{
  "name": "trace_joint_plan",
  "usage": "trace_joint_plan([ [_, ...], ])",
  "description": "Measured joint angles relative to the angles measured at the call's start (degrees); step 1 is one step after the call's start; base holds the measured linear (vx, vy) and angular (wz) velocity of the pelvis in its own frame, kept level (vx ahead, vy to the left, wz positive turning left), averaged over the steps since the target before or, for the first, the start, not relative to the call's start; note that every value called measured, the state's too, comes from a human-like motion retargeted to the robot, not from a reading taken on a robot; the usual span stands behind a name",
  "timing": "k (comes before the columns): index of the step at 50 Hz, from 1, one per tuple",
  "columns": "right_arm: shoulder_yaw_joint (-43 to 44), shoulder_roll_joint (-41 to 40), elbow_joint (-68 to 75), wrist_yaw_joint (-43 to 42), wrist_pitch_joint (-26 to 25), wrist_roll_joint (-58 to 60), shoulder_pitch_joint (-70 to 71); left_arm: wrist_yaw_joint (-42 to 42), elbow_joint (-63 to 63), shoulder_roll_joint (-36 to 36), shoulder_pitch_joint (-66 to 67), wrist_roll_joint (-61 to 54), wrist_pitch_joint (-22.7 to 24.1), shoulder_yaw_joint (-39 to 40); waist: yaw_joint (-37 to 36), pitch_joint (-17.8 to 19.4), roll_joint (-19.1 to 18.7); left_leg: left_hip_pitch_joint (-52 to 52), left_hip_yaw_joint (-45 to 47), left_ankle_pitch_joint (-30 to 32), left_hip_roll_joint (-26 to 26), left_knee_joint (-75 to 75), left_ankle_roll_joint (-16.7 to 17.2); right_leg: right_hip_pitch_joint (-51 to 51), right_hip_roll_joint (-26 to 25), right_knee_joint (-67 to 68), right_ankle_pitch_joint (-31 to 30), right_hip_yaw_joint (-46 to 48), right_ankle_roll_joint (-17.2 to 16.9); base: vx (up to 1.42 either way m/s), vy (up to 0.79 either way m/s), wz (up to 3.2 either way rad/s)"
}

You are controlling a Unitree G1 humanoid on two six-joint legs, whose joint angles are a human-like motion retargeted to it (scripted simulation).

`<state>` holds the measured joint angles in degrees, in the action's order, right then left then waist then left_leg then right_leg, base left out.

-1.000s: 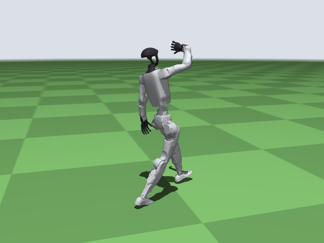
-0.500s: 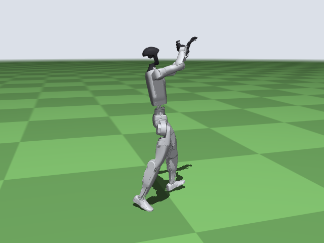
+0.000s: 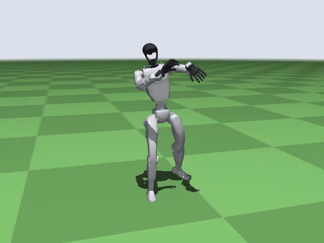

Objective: Kungfu

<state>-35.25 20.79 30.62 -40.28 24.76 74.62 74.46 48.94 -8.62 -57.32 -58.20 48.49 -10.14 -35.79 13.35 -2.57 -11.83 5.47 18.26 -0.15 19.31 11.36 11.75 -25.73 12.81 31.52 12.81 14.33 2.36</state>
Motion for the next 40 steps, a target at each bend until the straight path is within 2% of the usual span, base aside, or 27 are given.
trace_joint_plan([
  [2,-0.2,-7.3,5.9,-0.3,2.3,0.0,-6.2,3.4,-1.4,-1.6,9.8,-0.5,2.0,1.6,-1.8,3.0,-2.9,1.8,-7.1,-0.8,-1.8,0.4,0.0,-5.6,-4.7,0.0,-2.2,-6.0,0.4,-0.48,0.2,-4.37],
  [4,-1.4,-14.2,14.0,-0.8,6.2,-1.6,-14.0,6.7,-7.5,0.7,19.0,-0.1,6.1,1.9,-2.3,6.0,-6.6,2.6,-13.6,-2.0,-3.2,1.5,0.0,-9.0,-8.5,-1.8,-5.0,-9.2,0.0,-0.35,0.17,-3.79],
  [5,-2.1,-17.4,18.2,-1.2,9.0,-2.8,-18.2,8.4,-12.4,2.7,23.6,0.8,8.8,1.6,-1.7,7.4,-8.1,2.9,-15.9,-2.6,-3.8,2.1,0.0,-10.5,-10.0,-2.7,-6.3,-10.0,-0.4,-0.24,0.13,-3.33],
  [8,-4.8,-25.8,31.7,-1.6,22.1,-6.4,-29.9,12.7,-33.7,13.4,32.8,7.1,17.0,-3.3,2.7,12.2,-10.5,3.4,-18.4,-6.1,-5.6,3.0,0.5,-15.0,-15.3,-4.7,-8.4,-15.0,-2.9,-0.2,0.15,-2.83],
  [10,-8.8,-28.0,36.6,-1.5,29.6,-9.7,-35.1,14.0,-44.9,19.7,36.9,10.2,20.2,-7.5,5.4,16.3,-10.8,3.2,-17.6,-9.6,-6.5,3.4,1.3,-17.9,-19.1,-6.2,-9.0,-19.1,-5.2,-0.26,0.04,-2.48],
  [13,-15.9,-24.9,34.6,-0.2,32.9,-12.2,-38.8,12.0,-55.9,27.3,42.4,9.6,23.0,-9.3,9.5,21.1,-10.3,2.8,-14.3,-14.1,-6.8,1.9,3.0,-22.6,-20.6,-7.1,-9.3,-18.5,-8.3,-0.27,0.08,-1.74],
  [17,-18.5,-22.9,32.3,2.2,34.6,-14.4,-44.7,10.3,-64.4,34.7,45.8,10.1,26.2,-9.9,14.6,24.7,-9.9,1.3,-12.1,-19.6,-8.3,-0.5,3.3,-27.4,-18.7,-6.9,-12.3,-17.6,-10.4,-0.21,0.08,-0.37],
  [22,-17.6,-21.4,30.6,4.7,34.2,-16.6,-45.5,9.3,-66.6,36.1,45.5,12.8,25.8,-8.3,14.8,25.5,-10.0,-1.5,-12.4,-23.6,-9.0,-0.6,3.3,-30.3,-17.2,-6.2,-16.0,-17.7,-9.8,-0.16,0.02,0.34],
  [28,-16.3,-19.6,28.5,6.2,32.4,-20.8,-43.2,7.5,-64.0,34.7,42.7,11.0,25.4,-7.8,14.8,24.9,-10.9,-3.7,-15.4,-25.3,-6.9,0.5,3.3,-28.4,-14.7,-5.5,-10.9,-17.4,-10.1,-0.1,-0.05,1.04],
  [31,-14.4,-18.9,27.8,6.6,31.6,-21.9,-42.0,6.3,-61.6,33.5,40.5,11.3,24.5,-7.9,15.1,24.7,-11.0,-4.2,-17.6,-24.4,-5.3,1.3,3.3,-25.8,-13.1,-5.0,-10.7,-15.8,-9.0,-0.05,-0.1,1.35],
  [35,-12.3,-17.9,27.1,9.4,30.3,-20.7,-39.7,-3.9,-58.4,33.1,39.2,9.3,18.0,-5.5,13.8,23.6,-10.0,-3.7,-19.7,-21.9,-4.2,1.5,3.0,-21.4,-10.5,-5.4,-12.2,-12.3,-6.7,-0.01,-0.05,1.07],
  [38,-10.2,-17.1,27.4,18.3,29.0,-20.2,-37.0,-15.9,-57.7,34.7,38.7,3.7,13.0,-3.1,12.9,22.6,-8.4,-3.7,-21.7,-19.9,-4.1,1.5,2.3,-17.7,-7.4,-5.8,-12.3,-9.4,-5.7,0.0,-0.03,1.3],
  [40,-8.2,-16.8,27.9,25.1,26.8,-22.2,-36.0,-23.2,-58.6,36.2,38.3,0.4,11.5,-1.2,12.4,21.7,-7.3,-4.1,-23.3,-18.7,-4.0,1.7,1.9,-14.9,-5.1,-6.0,-12.0,-6.8,-5.3,0.02,-0.06,1.49],
])
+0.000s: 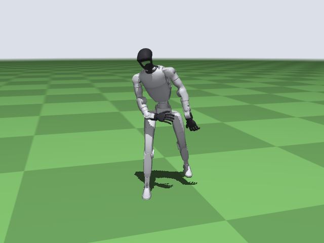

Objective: Kungfu

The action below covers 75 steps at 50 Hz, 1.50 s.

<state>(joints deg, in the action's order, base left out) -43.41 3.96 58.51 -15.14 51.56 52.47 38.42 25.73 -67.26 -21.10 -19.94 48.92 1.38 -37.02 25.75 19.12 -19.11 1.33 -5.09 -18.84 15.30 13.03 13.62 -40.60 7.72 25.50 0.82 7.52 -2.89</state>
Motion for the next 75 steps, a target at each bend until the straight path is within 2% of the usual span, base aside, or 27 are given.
trace_joint_plan([
  [4,6.0,1.8,-1.5,8.9,-2.7,-11.9,1.0,-5.3,-2.0,1.1,-2.8,-4.1,1.0,2.1,-1.0,-1.4,2.8,-2.2,-2.5,1.4,0.1,2.3,-0.8,6.5,3.6,-1.4,1.3,3.3,0.0,-0.02,0.06,1.67],
  [8,11.9,5.6,-6.0,10.9,-2.6,-27.9,2.1,-2.6,-2.8,1.3,-5.4,-3.7,0.4,6.2,-0.2,-2.0,5.8,-6.3,-1.4,2.3,0.8,6.6,-0.1,13.5,6.2,-4.1,2.4,5.5,-1.7,-0.02,0.07,1.87],
  [13,18.9,11.7,-12.8,15.6,-8.3,-49.5,1.0,-0.4,-1.0,-0.3,-7.1,-9.0,0.7,11.3,-0.3,-3.6,9.5,-11.9,4.9,3.2,1.7,14.0,1.4,20.7,10.0,-8.3,2.3,10.2,-3.4,0.05,0.25,1.45],
  [15,21.8,14.4,-15.4,18.2,-12.3,-58.5,-0.8,-0.5,0.9,-1.1,-6.4,-13.4,2.1,13.2,-1.7,-4.5,10.6,-13.8,7.5,1.5,2.5,17.9,1.4,23.3,10.6,-10.0,2.3,12.7,-3.5,0.13,0.33,0.83],
  [18,26.2,17.9,-17.5,20.4,-15.8,-67.7,-5.2,-0.6,5.4,-2.2,-3.8,-21.8,5.5,15.7,-3.5,-5.8,12.5,-14.9,12.8,-5.0,3.8,22.2,-3.0,27.0,11.8,-12.6,2.3,14.8,-3.3,0.19,0.42,0.78],
  [20,29.6,20.2,-18.4,22.5,-19.2,-73.2,-9.1,0.6,9.2,-3.3,-1.6,-30.1,7.7,16.7,-3.7,-6.4,12.7,-15.1,11.4,-8.8,3.8,22.5,-3.0,29.6,11.9,-14.0,3.0,16.9,-2.4,0.21,0.51,1.02],
  [22,33.5,21.6,-19.3,25.7,-22.7,-78.0,-14.3,3.1,12.8,-3.9,1.3,-41.0,8.4,17.8,-4.4,-6.6,13.3,-15.2,6.3,-10.1,1.1,22.5,-0.5,32.4,11.9,-15.9,4.5,18.2,0.0,0.25,0.59,0.74],
  [23,35.6,22.0,-20.0,27.8,-24.9,-80.6,-17.5,4.8,14.9,-4.2,2.9,-47.8,8.0,18.1,-4.6,-6.6,13.9,-15.7,4.6,-11.6,-1.0,24.1,-1.6,33.8,11.9,-16.9,5.8,18.3,1.9,0.26,0.64,0.6],
  [25,39.9,21.2,-21.2,32.4,-29.3,-86.0,-24.4,8.4,18.8,-4.7,6.8,-61.8,6.2,19.0,-5.1,-7.1,14.8,-15.6,6.4,-12.0,-0.6,23.7,-3.1,36.0,11.6,-18.9,8.7,17.7,6.1,0.25,0.62,0.73],
  [28,44.4,17.1,-20.6,39.7,-37.5,-97.4,-34.5,11.2,25.2,-5.8,14.7,-80.7,3.6,19.5,-4.6,-8.5,14.3,-15.3,3.7,-11.4,-2.2,21.0,-5.6,39.3,9.9,-20.9,8.6,19.1,13.5,0.3,0.52,0.99],
  [29,45.5,15.5,-20.0,42.4,-40.7,-102.7,-37.5,11.4,27.1,-5.9,17.8,-85.0,3.4,20.0,-5.2,-9.5,14.5,-15.2,2.8,-10.9,-3.4,20.0,-6.4,39.6,9.7,-20.9,8.2,18.8,13.8,0.39,0.5,0.6],
  [32,48.4,10.3,-18.3,49.7,-50.5,-119.5,-45.4,11.0,31.6,-5.2,27.6,-93.8,3.4,22.0,-7.2,-12.8,15.5,-14.2,3.1,-8.8,-6.6,15.3,-9.1,38.0,8.5,-18.0,8.6,16.4,8.9,0.3,0.29,0.38],
  [34,49.2,7.0,-17.3,51.7,-55.5,-128.0,-49.4,12.0,33.7,-3.7,33.9,-98.8,2.9,24.5,-8.0,-14.4,16.0,-13.4,4.5,-7.2,-7.4,11.7,-10.5,35.8,5.9,-13.6,9.3,15.0,7.6,0.22,0.24,0.05],
  [37,49.2,2.1,-17.4,51.6,-57.5,-132.6,-54.8,16.1,35.0,0.9,42.2,-106.3,-0.6,29.6,-8.2,-16.6,17.0,-12.0,7.0,-4.9,-8.8,6.9,-12.1,33.0,0.1,-7.9,11.9,10.2,5.7,0.17,0.18,-0.07],
  [40,49.9,-3.8,-18.8,52.2,-56.5,-130.4,-60.4,21.8,34.1,6.4,47.2,-110.2,-6.0,36.0,-6.7,-18.3,17.9,-11.4,7.1,-2.9,-10.7,3.6,-13.1,32.6,-5.8,-5.7,14.5,8.7,3.2,0.15,0.08,0.46],
  [45,49.6,-13.4,-17.9,53.9,-59.0,-133.6,-66.3,28.3,32.5,11.8,52.5,-110.3,-8.4,42.2,-2.6,-20.1,22.4,-10.4,5.5,-0.8,-15.2,1.0,-14.1,32.0,-14.2,-6.8,14.9,1.6,-1.1,0.08,-0.06,0.65],
  [47,49.2,-13.3,-17.9,53.5,-57.7,-136.5,-66.8,29.3,31.9,11.6,53.0,-110.1,-9.3,42.6,-2.1,-20.9,24.0,-9.6,5.4,-0.2,-17.0,-0.1,-14.3,32.2,-15.9,-9.6,14.5,0.8,0.3,0.03,0.05,0.14],
  [48,48.5,-12.8,-17.7,52.6,-57.6,-136.2,-66.6,29.5,31.6,11.1,52.9,-109.8,-10.1,42.4,-2.4,-21.2,24.3,-9.3,5.7,0.1,-17.3,-0.7,-14.4,32.5,-16.3,-10.5,13.9,2.1,3.8,0.03,0.12,-0.41],
  [49,47.9,-11.8,-17.4,52.2,-57.8,-135.9,-66.2,29.4,31.4,10.1,52.4,-109.3,-11.0,41.9,-3.3,-21.8,24.4,-9.2,6.6,0.3,-17.4,-1.2,-14.3,32.9,-15.7,-10.7,14.3,2.4,4.2,0.02,0.16,-0.82],
  [52,46.6,-6.3,-15.8,53.0,-59.1,-133.7,-64.3,26.5,30.5,5.4,48.5,-104.8,-15.7,39.0,-5.5,-22.8,22.9,-9.1,7.2,1.2,-17.2,-3.0,-14.3,31.3,-14.1,-8.4,16.4,2.5,0.3,0.01,0.24,-0.2],
  [55,45.2,2.2,-13.7,55.4,-59.0,-127.3,-61.4,20.5,29.5,-0.4,41.7,-100.2,-17.3,33.9,-8.7,-22.3,20.2,-8.4,8.2,2.0,-16.6,-5.3,-15.1,31.7,-10.6,-8.6,16.5,11.3,-0.1,-0.11,0.3,-0.47],
  [59,41.6,14.2,-7.6,56.5,-55.4,-111.9,-54.1,14.8,28.1,-10.2,30.8,-92.0,-12.1,24.6,-13.4,-19.8,17.8,-7.0,12.6,2.6,-14.8,-7.2,-15.3,33.4,-6.9,-10.4,16.1,17.2,0.4,-0.3,0.18,-1.1],
  [63,35.2,20.4,3.5,51.8,-45.6,-85.1,-44.5,10.2,22.5,-16.3,23.8,-69.7,-7.0,18.9,-13.7,-18.4,16.7,-6.3,16.0,2.5,-12.8,-8.1,-14.9,33.8,-3.3,-13.2,13.2,18.4,2.2,-0.23,-0.01,-0.85],
  [67,28.9,21.7,11.6,38.1,-37.3,-58.7,-36.7,-2.9,15.1,-13.1,22.4,-47.7,-3.3,18.1,-11.4,-16.6,15.7,-4.6,19.0,2.0,-11.4,-8.9,-14.0,34.4,-0.4,-16.8,7.6,17.2,3.0,-0.2,-0.06,-0.75],
  [70,27.6,21.5,13.7,33.1,-35.8,-41.2,-33.8,-10.6,9.2,-8.9,21.5,-33.5,0.5,17.3,-12.4,-15.3,15.2,-3.1,22.3,1.6,-10.5,-9.3,-13.0,35.3,2.3,-19.5,2.4,16.6,2.5,-0.24,-0.13,-1.08],
  [72,27.2,20.6,13.2,34.2,-36.4,-34.2,-33.7,-14.5,3.7,-4.8,22.2,-25.0,0.5,18.0,-12.6,-14.9,15.5,-2.2,24.3,1.5,-10.1,-9.5,-12.3,36.4,4.3,-21.3,-1.1,19.0,1.1,-0.15,-0.31,-1.08],
  [75,26.1,18.5,11.8,39.0,-36.4,-32.2,-34.2,-17.8,-4.8,2.6,23.4,-17.3,-1.1,20.3,-12.8,-14.2,16.0,-0.5,28.0,1.3,-9.2,-10.1,-11.2,37.7,6.2,-22.4,-4.7,23.6,-0.2,-0.11,-0.35,-1.3],
])
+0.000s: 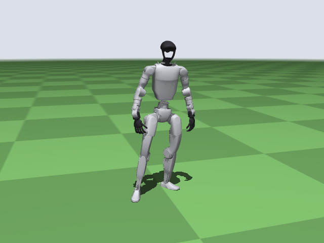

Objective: Kungfu

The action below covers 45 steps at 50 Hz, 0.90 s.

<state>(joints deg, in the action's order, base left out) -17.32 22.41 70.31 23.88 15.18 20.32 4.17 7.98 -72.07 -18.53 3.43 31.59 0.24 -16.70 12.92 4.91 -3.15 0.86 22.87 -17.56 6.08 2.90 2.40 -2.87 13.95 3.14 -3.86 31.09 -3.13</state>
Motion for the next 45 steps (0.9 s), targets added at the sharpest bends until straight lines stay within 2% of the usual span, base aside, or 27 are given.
trace_joint_plan([
  [3,-1.9,-2.4,-1.1,0.7,-0.7,-3.0,-0.7,-4.8,-8.0,6.8,-0.2,-3.5,0.2,1.2,1.4,0.7,0.1,1.7,3.3,-0.2,1.1,-0.4,1.4,1.3,0.8,0.3,-2.4,5.9,-0.5,-0.16,-0.48,-1.36],
  [5,-2.9,-3.1,-2.1,-5.0,-0.7,-1.5,-1.1,-13.5,-12.2,10.2,-0.2,-8.7,-1.7,3.0,1.3,1.0,0.2,3.2,6.7,0.0,1.9,-0.8,2.4,1.7,-0.1,0.6,-2.9,7.5,0.1,-0.11,-0.45,-1.6],
  [6,-2.6,-3.2,-2.5,-7.6,0.6,-0.3,-1.3,-16.1,-12.6,11.2,0.3,-11.4,-1.7,4.9,2.4,0.9,0.3,3.2,6.8,0.0,2.5,-0.2,3.1,2.3,-0.8,0.4,-0.1,8.7,-0.8,-0.07,-0.53,-1.27],
  [7,-2.3,-3.5,-2.7,-9.9,1.8,0.7,-1.6,-17.8,-12.8,12.0,0.9,-14.0,-1.2,7.0,3.2,0.8,0.1,3.4,7.3,0.1,3.4,0.3,3.8,2.8,-2.0,0.3,2.7,9.7,0.1,-0.05,-0.57,-1.07],
  [8,-1.8,-3.9,-2.5,-11.6,2.6,1.5,-1.9,-18.1,-12.5,12.4,1.9,-16.3,0.3,9.6,3.6,0.8,-0.7,4.2,8.4,0.4,4.9,0.2,4.7,3.1,-4.2,0.1,5.7,10.2,4.8,0.0,-0.52,-1.26],
  [9,-1.6,-4.3,-2.1,-12.0,2.9,1.6,-2.0,-16.8,-12.1,12.3,2.7,-18.8,2.0,11.2,4.1,0.6,-0.9,5.0,9.2,0.9,5.7,0.3,5.4,3.5,-5.4,-1.2,5.8,11.0,6.6,0.05,-0.52,-1.35],
  [10,-1.7,-4.7,-1.5,-11.9,3.0,1.2,-2.1,-14.7,-11.5,11.9,3.5,-21.3,4.0,12.1,4.5,0.3,-0.8,5.8,9.9,1.4,6.0,0.5,6.0,3.9,-6.1,-2.9,4.6,12.0,6.9,0.07,-0.62,-1.14],
  [11,-1.7,-5.0,-0.8,-10.1,2.4,0.0,-2.2,-12.0,-11.3,10.5,4.1,-23.2,4.4,11.6,4.9,-0.1,-0.9,6.4,10.2,2.6,6.5,0.6,6.5,4.1,-7.7,-3.7,5.8,9.7,7.7,0.08,-0.69,-1.0],
  [12,-1.4,-5.3,-0.1,-8.0,1.5,-1.2,-2.4,-9.1,-11.2,9.2,4.7,-24.6,4.3,11.0,5.0,-0.6,-1.1,7.0,10.7,4.0,7.2,0.8,7.0,4.0,-8.9,-4.1,7.0,7.1,8.2,0.08,-0.78,-0.94],
  [15,2.4,-5.6,1.6,0.0,-2.0,-3.8,-2.4,-2.1,-11.0,5.8,5.5,-21.9,0.0,9.8,3.0,-2.3,-1.8,7.3,12.9,10.2,10.5,2.7,7.7,1.4,-11.0,-2.1,10.5,-1.9,8.2,0.02,-0.59,-1.13],
  [17,4.0,-5.6,2.4,1.5,-3.3,-4.1,-1.2,-2.4,-10.0,4.7,6.5,-19.3,-0.8,10.9,4.2,-2.2,-1.6,6.5,13.0,15.1,12.6,5.9,5.9,1.0,-11.2,-1.4,11.8,-1.0,9.0,-0.05,-0.49,-1.16],
  [19,4.8,-6.2,3.5,0.9,-4.3,-4.2,0.7,-4.0,-8.3,3.2,7.6,-18.5,0.0,11.5,6.3,-1.8,-0.1,4.3,10.7,19.1,13.3,11.8,0.4,1.5,-10.9,-0.8,13.4,-0.8,10.3,0.05,-0.53,-1.2],
  [20,5.0,-6.5,4.0,0.2,-4.7,-4.2,1.3,-5.1,-7.5,2.4,8.1,-18.3,0.6,11.4,7.1,-1.7,1.0,3.0,8.9,20.5,13.1,15.4,-3.7,1.7,-10.6,-0.5,14.2,-2.2,10.9,0.15,-0.52,-1.39],
  [22,7.3,-7.3,5.1,-1.9,-5.3,-4.0,1.2,-7.8,-6.4,2.0,8.3,-15.1,0.8,12.2,6.2,-2.1,1.8,-1.0,2.9,18.8,12.4,22.4,-4.9,1.4,-11.2,0.3,15.5,-6.2,11.6,0.24,-0.53,-1.48],
  [25,13.3,-8.5,6.5,-6.3,-6.7,-5.1,-0.9,-13.3,-6.1,4.2,8.1,-8.0,-0.7,15.5,2.9,-3.3,2.3,-9.1,-13.1,15.7,6.2,31.2,1.3,1.8,-13.0,0.1,16.5,-9.1,12.3,0.28,-0.44,-1.29],
  [28,21.9,-11.7,8.1,-12.4,-8.7,-6.8,-3.0,-15.5,-6.8,6.0,7.2,-8.5,0.4,15.6,0.1,-3.7,2.9,-13.1,-21.1,14.9,-1.7,32.0,5.2,2.9,-14.4,-0.2,17.3,-11.5,13.1,0.29,-0.37,-1.14],
  [32,31.1,-15.0,10.7,-16.8,-9.4,-15.2,-4.5,-16.6,-8.4,8.5,6.9,-6.2,1.6,16.2,-4.1,-3.7,2.8,-18.4,-17.0,11.7,-3.0,28.3,3.4,4.2,-16.4,0.4,18.9,-14.7,13.7,0.36,-0.3,-1.2],
  [38,32.8,-16.0,16.4,-13.2,-11.3,-28.5,-5.7,-15.5,-11.5,10.0,10.3,1.4,1.7,17.8,-7.7,-2.8,1.4,-24.0,-10.6,15.1,-5.7,14.8,3.2,7.8,-21.2,0.3,21.2,-19.2,15.2,0.43,-0.26,-1.08],
  [42,31.6,-16.5,18.2,-11.4,-12.5,-25.5,-7.8,-14.0,-13.6,9.5,13.0,6.8,0.3,19.3,-8.7,-1.9,1.1,-25.9,-1.4,16.0,-6.1,7.5,4.4,11.3,-24.1,0.1,23.1,-20.1,15.4,0.58,-0.27,-0.59],
  [45,29.8,-16.9,19.1,-11.6,-13.0,-20.2,-10.1,-12.5,-15.1,8.7,14.6,8.3,-1.2,20.5,-8.8,-2.2,2.0,-24.8,6.1,12.9,-6.2,5.1,2.8,13.5,-24.9,0.6,24.0,-19.0,13.4,0.63,-0.25,-0.31],
])
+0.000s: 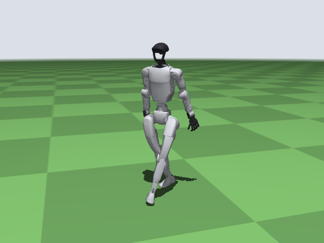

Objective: Kungfu

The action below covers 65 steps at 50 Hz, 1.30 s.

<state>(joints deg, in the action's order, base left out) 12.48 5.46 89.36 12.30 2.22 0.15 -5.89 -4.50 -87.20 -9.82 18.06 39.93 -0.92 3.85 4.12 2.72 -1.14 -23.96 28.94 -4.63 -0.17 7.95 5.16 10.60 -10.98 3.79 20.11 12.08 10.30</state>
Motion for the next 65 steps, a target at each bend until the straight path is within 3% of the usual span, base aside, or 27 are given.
trace_joint_plan([
  [3,-1.2,-0.8,1.1,-0.5,-1.1,6.3,-1.9,0.8,-0.4,-0.5,1.9,0.0,-1.3,2.7,-1.7,-1.5,3.2,1.5,-0.6,1.9,-1.9,1.1,-11.0,1.2,2.0,1.6,-2.1,0.3,-5.3,0.77,-0.27,-0.71],
  [4,-1.2,-1.2,1.4,-0.9,-1.5,8.7,-2.8,1.0,-0.5,-0.7,2.7,-0.5,-1.6,3.5,-2.0,-2.3,4.3,1.8,-3.3,0.7,-2.6,1.4,-11.9,1.5,2.6,2.6,-3.8,-0.1,-7.8,0.91,-0.26,-0.68],
  [6,-1.4,-2.2,2.0,-2.2,-2.6,12.9,-4.7,2.1,-1.3,-1.5,3.4,-1.6,-2.3,5.3,-1.5,-4.1,6.3,1.4,-10.6,-1.3,-4.6,2.7,-10.9,1.6,3.5,5.2,-9.5,-1.1,-13.9,0.9,-0.2,-0.34],
  [8,-1.6,-3.2,2.3,-3.6,-3.5,14.6,-5.7,3.8,-2.0,-2.0,2.0,-1.9,-3.5,7.3,0.1,-5.5,7.1,1.0,-13.8,-2.9,-5.8,4.0,-9.6,0.3,4.1,8.7,-18.1,-0.8,-22.3,0.7,-0.23,0.24],
  [10,-1.0,-3.8,2.4,-4.0,-2.6,13.9,-5.3,3.9,-1.6,-2.7,-1.5,-2.6,-4.5,8.8,0.7,-5.6,5.3,1.0,-14.0,-5.0,0.3,6.0,-6.5,-4.2,-1.2,13.3,-26.4,2.7,-25.3,0.37,-0.68,0.35],
  [13,-1.0,-3.0,1.6,-2.1,0.2,12.2,-4.8,2.5,1.0,-3.1,-6.3,-7.5,-2.2,6.9,-0.5,-5.6,2.0,4.2,-13.4,-7.1,5.5,5.9,-4.0,-9.8,-3.8,25.3,-31.1,11.1,-25.3,0.42,-0.43,0.16],
  [16,-0.7,-3.8,-1.0,-2.5,-2.4,13.2,-5.7,4.3,4.6,-3.1,-11.2,-9.6,-0.1,4.9,-1.6,-7.1,-0.7,6.2,-15.3,-8.8,6.5,5.3,-4.6,-14.1,0.8,33.5,-25.7,14.7,-25.3,0.78,0.34,0.52],
  [20,-0.3,-3.2,-2.9,-5.6,-2.2,10.8,-5.3,7.9,10.8,-2.1,-18.1,-8.2,2.7,-0.3,4.1,-5.3,-3.1,14.7,-22.0,-10.0,1.2,1.3,-6.7,-15.5,8.9,33.7,-18.2,17.4,-25.0,0.58,0.33,2.56],
  [25,-1.1,-2.5,-6.8,-5.3,-2.7,10.2,-2.9,7.5,19.6,-4.0,-26.2,-7.2,6.5,-8.1,10.9,-2.7,-2.9,17.3,-32.0,-10.5,-1.5,2.2,-6.3,-19.2,16.2,19.4,-15.5,13.6,-18.2,0.36,-0.14,2.54],
  [28,-1.9,-1.9,-8.9,-6.8,-2.7,12.1,-2.9,7.0,23.8,-4.8,-29.0,-4.0,8.4,-11.2,15.4,-1.7,-2.4,18.7,-39.9,-11.1,-3.5,3.5,-6.1,-19.0,18.9,8.4,-17.9,6.6,-12.5,0.36,-0.31,2.79],
  [30,-2.7,-1.2,-9.4,-8.4,-2.9,14.5,-2.6,6.6,25.6,-4.9,-30.3,-1.1,9.5,-12.1,14.1,-1.5,0.0,20.8,-41.4,-11.8,-6.1,3.4,-6.3,-18.0,18.7,2.4,-21.9,-6.5,-13.1,0.31,-0.36,1.57],
  [32,-2.7,-1.0,-9.0,-9.6,-3.5,17.4,-2.5,5.8,25.4,-4.5,-31.0,1.6,10.4,-12.8,12.4,-1.5,1.9,22.4,-43.9,-12.4,-7.9,4.0,-6.0,-16.7,20.5,-0.9,-26.0,-8.6,-18.1,0.3,-0.42,1.22],
  [33,-2.6,-1.0,-8.7,-9.7,-3.9,18.4,-2.5,5.3,24.9,-4.2,-30.9,2.5,10.5,-12.9,11.3,-1.8,2.5,22.6,-44.9,-12.7,-8.3,4.2,-5.8,-15.8,21.6,-1.6,-25.5,-4.9,-18.7,0.26,-0.44,1.21],
  [37,-1.2,-1.5,-7.7,-8.1,-6.2,20.4,-2.1,4.5,19.2,-2.2,-29.1,4.2,9.6,-11.9,7.1,-3.6,2.0,21.1,-48.8,-13.1,-7.1,6.7,-5.0,-13.2,19.4,0.8,-16.7,2.5,-11.7,0.23,-0.42,1.03],
  [40,0.4,-1.4,-7.1,-5.5,-6.6,19.6,-1.7,6.1,12.4,-0.7,-26.6,3.1,7.6,-9.3,4.6,-4.9,2.4,18.5,-49.3,-10.8,-6.5,9.7,-3.6,-11.7,19.2,0.0,-14.7,5.2,-11.6,0.15,-0.44,1.33],
  [45,1.4,0.1,-9.0,-1.6,-8.7,19.0,0.8,9.1,-1.9,0.0,-22.5,-6.3,-0.3,-1.5,6.6,-4.4,2.5,13.9,-32.0,-7.9,-0.6,14.4,-0.1,-9.0,17.1,-2.0,-12.6,12.1,-9.6,0.0,-0.31,1.59],
  [47,1.8,0.9,-10.5,-2.1,-8.4,18.9,1.3,12.5,-6.2,-1.3,-19.8,-11.9,-2.9,0.2,6.3,-4.2,2.1,15.3,-24.5,-9.9,0.6,12.8,-0.4,-9.0,16.3,-1.2,-11.4,13.4,-9.3,0.01,-0.2,0.73],
  [48,1.9,1.3,-11.2,-2.6,-8.0,18.8,1.5,14.2,-7.8,-1.9,-18.2,-14.1,-4.2,1.0,6.0,-4.1,1.5,16.6,-22.5,-9.9,0.5,11.1,1.2,-9.0,15.4,-0.5,-10.7,13.6,-9.2,0.03,-0.17,0.43],
  [50,2.1,2.1,-12.5,-3.7,-7.1,18.4,1.8,16.0,-10.2,-3.0,-14.2,-16.3,-5.9,3.1,5.6,-3.8,1.0,18.6,-21.4,-11.1,-1.8,8.1,-0.3,-9.1,14.5,1.0,-9.6,13.9,-9.6,0.05,-0.14,0.34],
  [53,2.4,2.6,-14.0,-5.6,-6.3,17.7,1.6,16.0,-10.2,-4.1,-6.8,-14.6,-6.5,5.6,8.0,-4.5,0.1,24.1,-11.0,-15.5,0.6,-0.5,-5.8,-9.8,13.9,3.8,-10.0,15.6,-13.0,0.13,-0.1,0.92],
  [57,2.7,1.4,-13.6,-8.8,-5.1,15.8,2.4,16.1,-10.2,-5.0,-1.5,-6.2,-8.5,7.7,14.4,-5.2,-2.0,22.5,-19.0,-15.0,2.3,-2.0,-3.9,-15.6,14.5,14.0,-18.9,19.2,-25.3,0.07,-0.08,1.01],
  [58,2.8,0.7,-13.3,-9.9,-4.6,14.9,3.4,16.2,-10.2,-5.4,-1.9,-3.4,-8.2,8.5,12.1,-4.5,-2.8,21.6,-14.0,-14.3,6.3,-2.2,-2.6,-19.7,12.1,17.4,-22.9,16.8,-25.3,-0.27,-0.18,-0.82],
  [61,3.7,0.2,-11.5,-13.0,-0.1,12.9,3.9,16.5,-9.7,-6.1,-4.2,3.8,-6.4,7.7,11.0,-1.9,-4.6,22.3,-14.7,-14.5,8.1,-2.8,-2.8,-24.9,10.4,25.6,-26.0,15.0,-25.3,-0.18,-0.01,0.2],
  [65,3.3,0.5,-4.8,-18.5,1.7,14.5,3.3,15.8,-5.8,-5.9,-7.4,8.4,-6.1,6.9,10.8,-0.9,-3.3,25.1,-19.5,-14.3,4.5,-3.9,-3.9,-23.5,19.2,25.1,-20.1,16.1,-24.7,0.14,0.11,1.11],
])
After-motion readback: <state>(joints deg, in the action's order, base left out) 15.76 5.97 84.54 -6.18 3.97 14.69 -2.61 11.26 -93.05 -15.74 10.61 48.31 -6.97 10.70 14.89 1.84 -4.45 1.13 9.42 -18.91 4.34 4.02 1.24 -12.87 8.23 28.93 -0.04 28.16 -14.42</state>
